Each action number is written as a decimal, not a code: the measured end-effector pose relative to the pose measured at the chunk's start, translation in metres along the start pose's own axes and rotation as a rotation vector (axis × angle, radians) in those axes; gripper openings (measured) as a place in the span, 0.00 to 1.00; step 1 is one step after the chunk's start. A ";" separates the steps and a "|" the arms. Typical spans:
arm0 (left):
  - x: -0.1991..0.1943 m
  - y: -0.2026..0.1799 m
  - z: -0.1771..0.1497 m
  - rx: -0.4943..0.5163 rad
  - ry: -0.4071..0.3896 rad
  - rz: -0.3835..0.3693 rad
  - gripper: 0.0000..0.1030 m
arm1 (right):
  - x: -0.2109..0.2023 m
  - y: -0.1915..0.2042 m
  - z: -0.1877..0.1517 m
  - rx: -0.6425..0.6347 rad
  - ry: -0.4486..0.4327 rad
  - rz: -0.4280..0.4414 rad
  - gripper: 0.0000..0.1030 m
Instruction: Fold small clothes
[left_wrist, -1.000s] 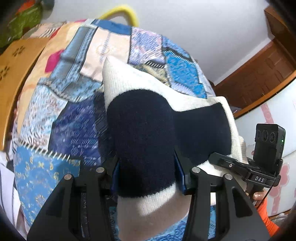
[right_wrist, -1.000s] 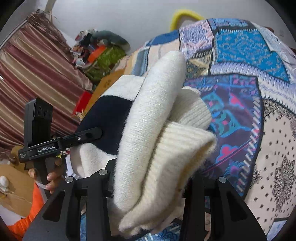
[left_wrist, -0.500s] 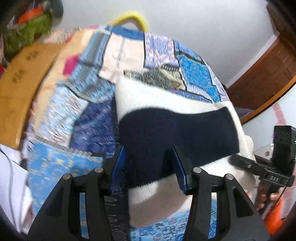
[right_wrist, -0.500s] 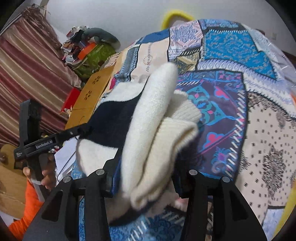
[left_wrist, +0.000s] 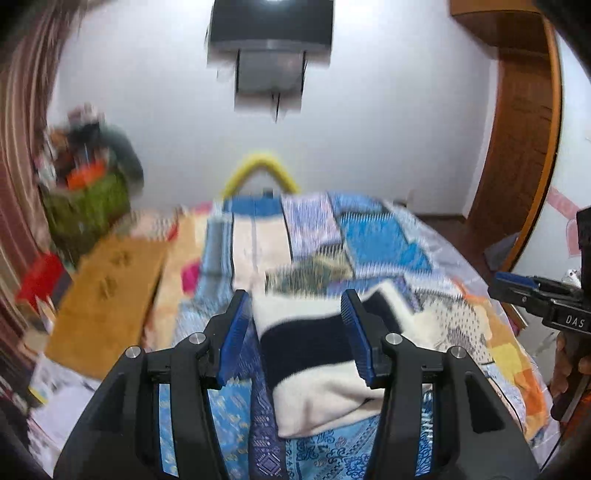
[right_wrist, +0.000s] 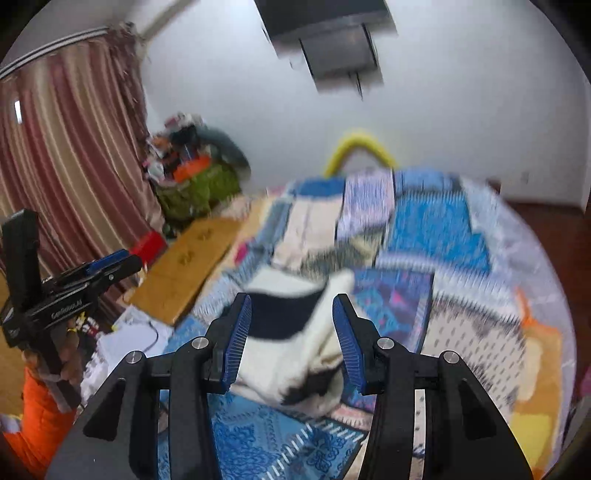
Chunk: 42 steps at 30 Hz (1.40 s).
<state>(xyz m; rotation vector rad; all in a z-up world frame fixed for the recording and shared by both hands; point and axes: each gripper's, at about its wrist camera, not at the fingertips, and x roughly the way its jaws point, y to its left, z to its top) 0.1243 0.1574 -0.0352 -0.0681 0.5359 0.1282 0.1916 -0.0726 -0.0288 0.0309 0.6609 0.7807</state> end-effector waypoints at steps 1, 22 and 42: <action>-0.011 -0.004 0.002 0.011 -0.029 0.003 0.49 | -0.010 0.007 0.002 -0.017 -0.033 -0.003 0.42; -0.115 -0.035 -0.017 -0.012 -0.356 0.046 0.82 | -0.092 0.085 -0.019 -0.167 -0.393 -0.107 0.81; -0.117 -0.039 -0.036 -0.032 -0.337 0.054 1.00 | -0.091 0.080 -0.034 -0.132 -0.347 -0.178 1.00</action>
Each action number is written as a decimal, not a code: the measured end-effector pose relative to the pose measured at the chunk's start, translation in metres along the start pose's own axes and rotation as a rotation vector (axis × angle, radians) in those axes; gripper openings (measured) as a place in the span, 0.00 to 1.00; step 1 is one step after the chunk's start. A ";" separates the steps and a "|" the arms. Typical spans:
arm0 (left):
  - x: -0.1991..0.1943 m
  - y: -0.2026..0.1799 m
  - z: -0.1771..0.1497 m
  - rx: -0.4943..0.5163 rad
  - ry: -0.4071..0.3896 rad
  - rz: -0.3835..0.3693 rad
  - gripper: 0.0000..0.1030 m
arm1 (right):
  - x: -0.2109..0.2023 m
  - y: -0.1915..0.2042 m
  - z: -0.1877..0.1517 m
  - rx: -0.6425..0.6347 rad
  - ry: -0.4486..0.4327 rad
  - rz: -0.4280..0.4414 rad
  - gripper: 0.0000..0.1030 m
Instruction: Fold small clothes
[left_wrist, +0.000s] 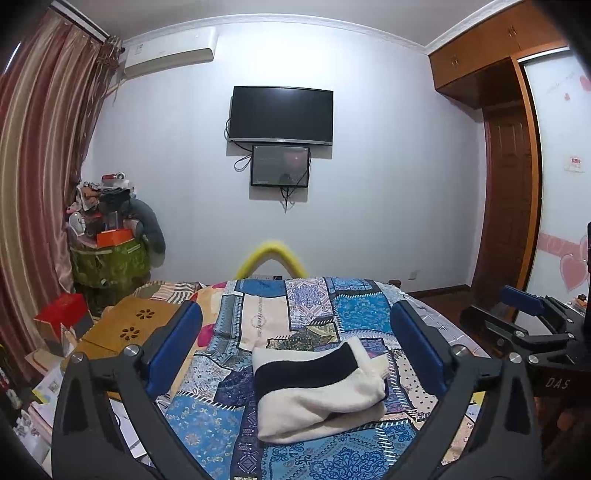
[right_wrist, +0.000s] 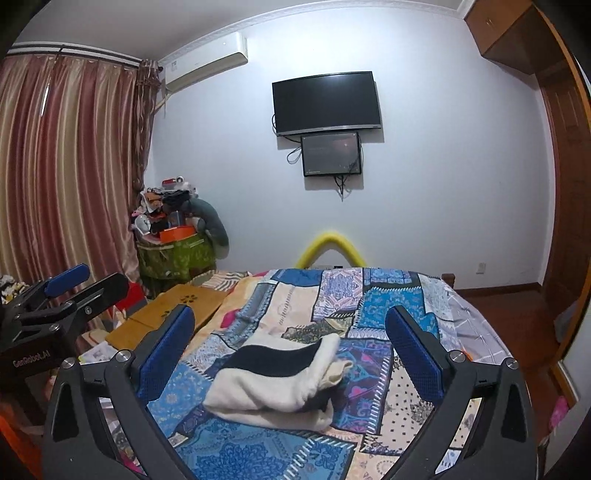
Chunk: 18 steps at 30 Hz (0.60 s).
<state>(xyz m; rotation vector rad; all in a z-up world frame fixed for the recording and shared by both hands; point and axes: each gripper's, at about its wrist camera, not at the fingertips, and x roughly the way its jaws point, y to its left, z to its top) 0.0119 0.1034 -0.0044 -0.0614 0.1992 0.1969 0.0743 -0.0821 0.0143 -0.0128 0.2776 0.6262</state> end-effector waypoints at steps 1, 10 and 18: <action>0.000 0.000 -0.001 -0.001 0.002 0.000 1.00 | 0.001 0.000 -0.002 0.001 0.002 0.000 1.00; 0.002 -0.001 -0.002 0.003 0.003 0.009 1.00 | 0.000 0.001 -0.001 0.003 0.003 0.003 1.00; 0.002 0.000 0.000 -0.010 0.003 0.005 1.00 | 0.000 0.001 -0.001 0.003 0.005 0.002 1.00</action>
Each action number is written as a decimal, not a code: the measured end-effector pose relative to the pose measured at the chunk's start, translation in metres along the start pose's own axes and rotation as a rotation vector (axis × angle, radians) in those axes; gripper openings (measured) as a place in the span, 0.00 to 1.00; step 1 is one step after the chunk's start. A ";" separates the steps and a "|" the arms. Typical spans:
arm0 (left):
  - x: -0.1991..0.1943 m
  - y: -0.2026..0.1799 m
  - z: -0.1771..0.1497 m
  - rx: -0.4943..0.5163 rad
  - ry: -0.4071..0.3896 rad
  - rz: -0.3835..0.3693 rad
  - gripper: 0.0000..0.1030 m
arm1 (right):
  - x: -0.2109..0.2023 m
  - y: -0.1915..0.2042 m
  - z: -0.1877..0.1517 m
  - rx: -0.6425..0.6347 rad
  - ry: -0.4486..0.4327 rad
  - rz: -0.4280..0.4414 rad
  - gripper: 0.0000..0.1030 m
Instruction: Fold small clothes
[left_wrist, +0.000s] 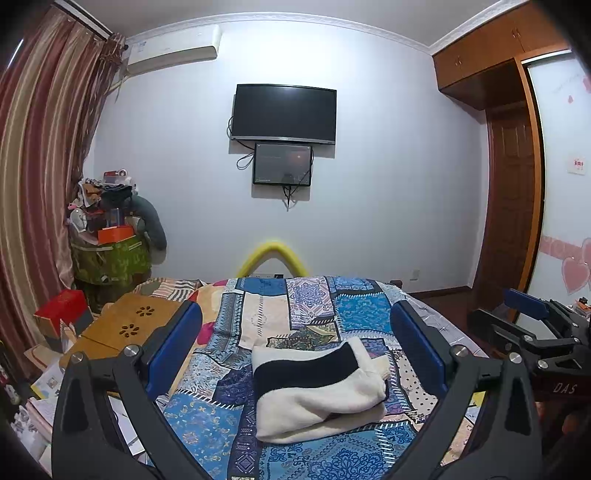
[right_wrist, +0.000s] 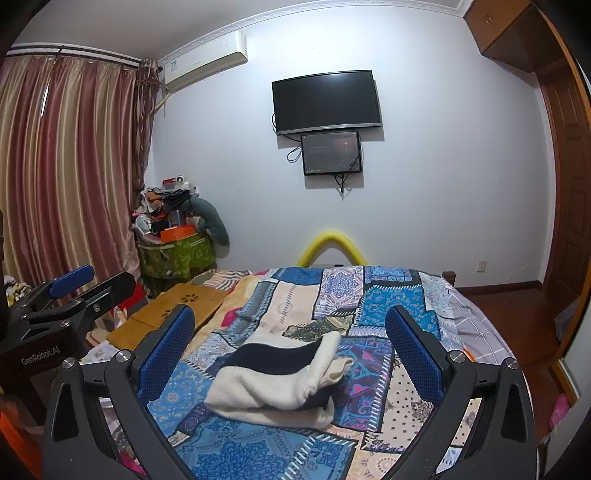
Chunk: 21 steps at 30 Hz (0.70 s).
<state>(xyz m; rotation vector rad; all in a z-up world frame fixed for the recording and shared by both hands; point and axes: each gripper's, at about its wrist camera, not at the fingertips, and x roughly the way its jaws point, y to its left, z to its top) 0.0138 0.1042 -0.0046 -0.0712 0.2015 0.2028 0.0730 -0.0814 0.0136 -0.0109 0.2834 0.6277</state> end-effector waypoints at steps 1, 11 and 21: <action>0.000 0.000 0.000 0.001 0.000 0.002 1.00 | 0.000 0.000 0.000 0.000 0.000 0.000 1.00; -0.001 -0.001 0.002 0.019 -0.011 -0.013 1.00 | -0.003 0.000 0.001 0.007 0.001 0.001 1.00; 0.000 -0.006 0.002 0.030 0.008 -0.038 1.00 | -0.006 0.003 0.004 0.009 -0.003 -0.001 1.00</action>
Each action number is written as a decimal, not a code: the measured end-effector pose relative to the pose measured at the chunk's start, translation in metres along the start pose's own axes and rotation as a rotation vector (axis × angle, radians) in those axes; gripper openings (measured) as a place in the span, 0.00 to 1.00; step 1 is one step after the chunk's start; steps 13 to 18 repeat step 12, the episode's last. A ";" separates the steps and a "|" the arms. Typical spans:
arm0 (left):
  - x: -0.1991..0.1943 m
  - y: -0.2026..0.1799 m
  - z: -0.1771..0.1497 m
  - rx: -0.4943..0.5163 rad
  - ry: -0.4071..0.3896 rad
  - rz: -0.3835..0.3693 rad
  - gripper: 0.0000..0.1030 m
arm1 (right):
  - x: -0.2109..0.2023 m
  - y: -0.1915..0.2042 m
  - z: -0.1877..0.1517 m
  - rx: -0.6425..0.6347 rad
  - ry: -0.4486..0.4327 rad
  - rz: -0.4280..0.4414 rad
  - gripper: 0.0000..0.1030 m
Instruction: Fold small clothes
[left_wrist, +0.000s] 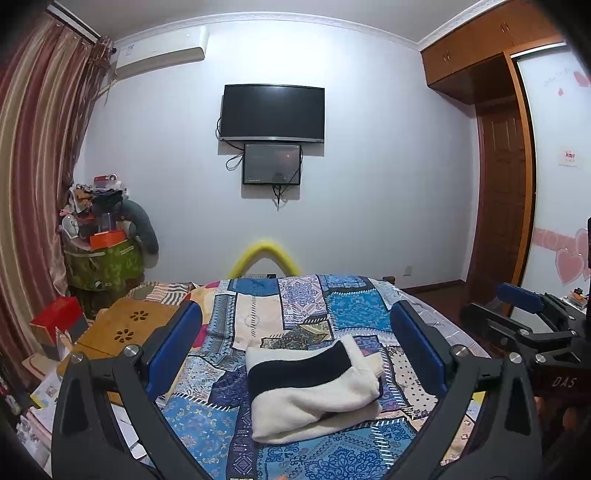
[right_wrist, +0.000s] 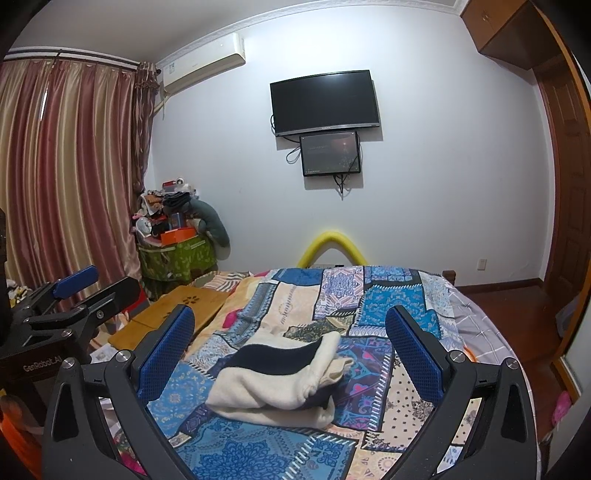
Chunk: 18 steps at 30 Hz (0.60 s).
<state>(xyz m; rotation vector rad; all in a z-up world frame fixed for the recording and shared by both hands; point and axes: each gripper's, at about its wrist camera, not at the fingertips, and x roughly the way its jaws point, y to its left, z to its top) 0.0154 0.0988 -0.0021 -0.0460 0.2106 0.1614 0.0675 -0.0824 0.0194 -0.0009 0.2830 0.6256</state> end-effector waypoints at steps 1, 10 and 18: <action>0.000 0.000 0.000 -0.001 0.001 -0.003 1.00 | 0.001 -0.001 -0.001 0.001 0.000 0.000 1.00; 0.000 0.000 -0.001 -0.008 0.006 -0.012 1.00 | 0.002 -0.001 -0.001 0.010 0.006 0.000 1.00; 0.001 0.000 -0.001 -0.008 0.010 -0.012 1.00 | 0.002 -0.001 -0.001 0.011 0.006 0.000 1.00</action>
